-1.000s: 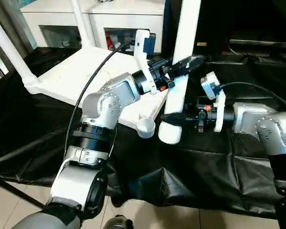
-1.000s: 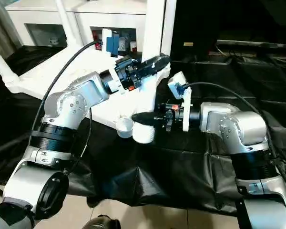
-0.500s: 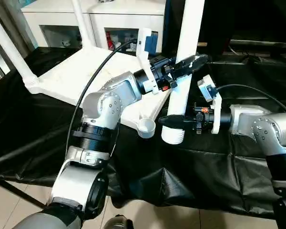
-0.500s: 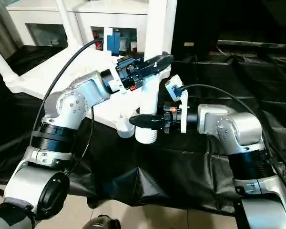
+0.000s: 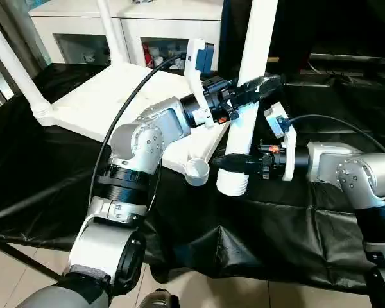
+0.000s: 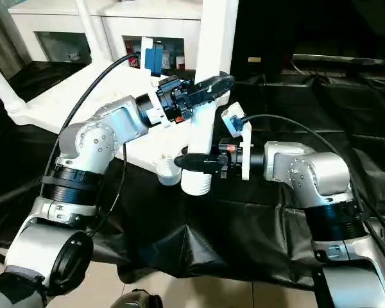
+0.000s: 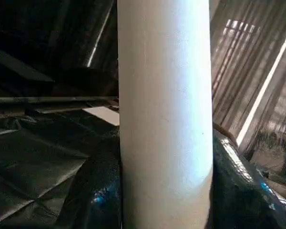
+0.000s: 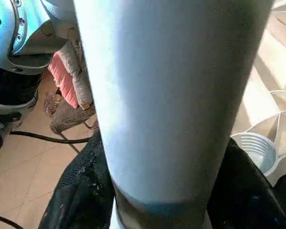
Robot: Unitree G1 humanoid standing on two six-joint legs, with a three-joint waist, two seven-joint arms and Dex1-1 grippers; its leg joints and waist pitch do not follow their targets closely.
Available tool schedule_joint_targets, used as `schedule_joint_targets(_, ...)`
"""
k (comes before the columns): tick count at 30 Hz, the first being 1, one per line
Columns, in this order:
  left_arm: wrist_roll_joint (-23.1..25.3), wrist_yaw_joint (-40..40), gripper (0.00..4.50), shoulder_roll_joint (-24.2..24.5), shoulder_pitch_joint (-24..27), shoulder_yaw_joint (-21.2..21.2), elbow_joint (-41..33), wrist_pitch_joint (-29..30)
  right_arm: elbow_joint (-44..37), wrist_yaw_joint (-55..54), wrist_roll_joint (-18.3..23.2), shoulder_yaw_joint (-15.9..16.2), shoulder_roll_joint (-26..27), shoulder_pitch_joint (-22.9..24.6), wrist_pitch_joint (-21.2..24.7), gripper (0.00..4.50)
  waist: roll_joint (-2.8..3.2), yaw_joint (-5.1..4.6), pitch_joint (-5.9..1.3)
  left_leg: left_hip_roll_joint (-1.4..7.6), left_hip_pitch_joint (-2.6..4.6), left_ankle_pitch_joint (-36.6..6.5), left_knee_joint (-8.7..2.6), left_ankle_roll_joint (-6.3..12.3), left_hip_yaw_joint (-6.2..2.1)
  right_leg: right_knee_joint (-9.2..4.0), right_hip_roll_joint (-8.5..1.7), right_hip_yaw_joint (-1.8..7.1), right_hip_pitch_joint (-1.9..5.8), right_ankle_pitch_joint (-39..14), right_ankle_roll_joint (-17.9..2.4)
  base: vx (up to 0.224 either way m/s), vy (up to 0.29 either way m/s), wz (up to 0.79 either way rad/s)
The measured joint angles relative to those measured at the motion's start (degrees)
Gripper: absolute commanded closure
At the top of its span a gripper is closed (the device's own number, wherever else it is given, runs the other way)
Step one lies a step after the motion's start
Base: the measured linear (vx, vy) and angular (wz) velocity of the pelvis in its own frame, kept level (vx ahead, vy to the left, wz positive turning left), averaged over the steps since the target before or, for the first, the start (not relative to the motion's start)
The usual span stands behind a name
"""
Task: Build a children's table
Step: Pick table leg
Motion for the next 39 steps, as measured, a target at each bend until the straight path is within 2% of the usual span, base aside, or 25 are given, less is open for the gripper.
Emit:
schedule_joint_targets(5,-0.02,0.18,2.66,-0.01,0.02,0.13,0.0,0.11,0.0,-0.03,0.0,-0.01,0.07,0.01,-0.02,2.53,0.0,0.0,0.0,0.0,0.0,0.0,0.0,0.0,0.0,0.0,0.0,0.0,0.0,0.0,0.0,0.0,0.0,0.0)
schedule_joint_targets(7,-0.08,0.85,1.96,-0.32,0.02,0.66,0.01,0.11,0.01,-0.09,0.0,-0.14,0.12,0.0,-0.25,2.54,0.0,0.0,0.0,0.0,0.0,0.0,0.0,0.0,0.0,0.0,0.0,0.0,0.0,0.0,0.0,0.0,0.0,0.0)
schedule_joint_targets(12,-0.96,2.58,1.68,-1.16,0.03,2.83,0.01,-1.9,0.09,-0.09,0.12,-0.23,0.47,0.05,-0.47,2.55,0.0,-0.01,0.0,0.0,0.0,0.0,0.0,0.0,0.0,0.0,0.0,0.0,0.0,0.0,0.0,0.0,0.0,0.0)
schedule_joint_targets(13,-1.03,3.44,1.5,-1.58,0.02,3.81,0.04,-3.17,0.09,-0.12,0.12,-0.23,0.5,0.05,-0.59,2.55,0.0,-0.01,0.0,0.0,0.0,0.0,0.0,0.0,0.0,0.0,0.0,0.0,0.0,0.0,0.0,0.0,0.0,0.0)
schedule_joint_targets(20,-7.66,6.92,1.49,-2.91,-1.91,12.86,0.59,-6.42,0.19,-0.26,0.07,-0.4,0.57,0.31,-2.44,2.56,0.0,0.0,0.0,0.0,0.0,0.0,0.0,0.0,0.0,0.0,0.0,-0.01,0.0,0.0,0.0,0.0,0.0,0.0)
schedule_joint_targets(23,-10.11,7.81,1.49,-1.99,-2.68,16.73,1.45,-9.18,0.08,-1.65,-0.13,-2.22,1.58,0.91,-4.96,2.56,-0.01,-0.01,0.01,0.0,0.0,0.0,0.0,0.0,0.0,0.0,0.0,-0.02,-0.01,0.0,0.0,0.0,0.0,0.0)
schedule_joint_targets(24,-9.24,7.77,1.49,-0.61,-2.85,16.7,2.27,-10.35,0.06,-2.85,-0.37,-3.1,1.93,1.13,-6.15,2.56,-0.03,-0.04,0.02,0.01,0.0,0.0,0.0,0.0,0.0,0.0,0.0,-0.01,-0.02,0.01,0.01,0.0,0.0,0.0)
schedule_joint_targets(26,-3.62,7.38,1.49,2.8,-2.83,13.72,4.0,-13.75,-0.02,-5.71,-1.21,-5.04,2.83,1.75,-7.72,2.56,-0.25,-0.1,-0.02,0.03,0.01,0.0,-0.01,-0.01,0.0,0.0,0.02,-0.01,-0.02,0.0,0.03,0.0,0.0,0.0)
schedule_joint_targets(29,7.38,4.92,1.49,8.65,-1.39,5.87,6.7,-20.0,-0.27,-10.7,-1.88,-7.64,4.29,3.43,-9.26,2.56,-0.66,-0.08,-0.08,0.02,0.01,0.0,-0.06,-0.03,0.0,-0.08,0.01,0.0,0.0,-0.01,0.16,0.0,0.0,0.0)
schedule_joint_targets(31,11.98,3.64,1.49,10.57,0.19,2.12,8.4,-22.07,-0.64,-13.89,-2.34,-9.04,5.32,4.93,-10.44,2.56,-1.05,-0.07,-0.05,-0.04,0.0,-0.01,-0.11,-0.04,0.04,-0.09,-0.07,-0.01,-0.02,0.0,0.18,0.0,0.0,0.0)
schedule_joint_targets(35,18.46,3.57,1.49,14.16,1.55,-2.42,13.19,-25.66,-1.6,-19.74,-7.33,-9.1,6.98,7.87,-16.09,2.57,-2.01,-0.3,0.04,-0.06,0.0,0.04,-0.19,-0.11,0.11,-0.02,-0.15,-0.01,-0.14,0.01,0.19,0.0,0.0,0.0)
schedule_joint_targets(36,19.76,3.69,1.49,14.8,1.66,-3.17,14.29,-26.58,-1.6,-20.71,-8.2,-9.09,7.17,8.32,-16.93,2.57,-2.11,-0.4,0.07,-0.07,0.0,0.04,-0.19,-0.12,0.12,-0.02,-0.19,-0.01,-0.15,0.04,0.21,0.0,0.0,0.0)
schedule_joint_targets(39,27.92,3.25,1.49,18.53,1.98,-9.74,19.29,-32.12,-1.6,-25.24,-10.97,-9.11,9.69,9.46,-20.59,2.57,-2.32,-1.0,0.06,-0.11,0.03,0.06,-0.23,-0.15,0.13,-0.04,-0.28,-0.03,-0.15,0.06,0.24,0.0,0.0,0.0)
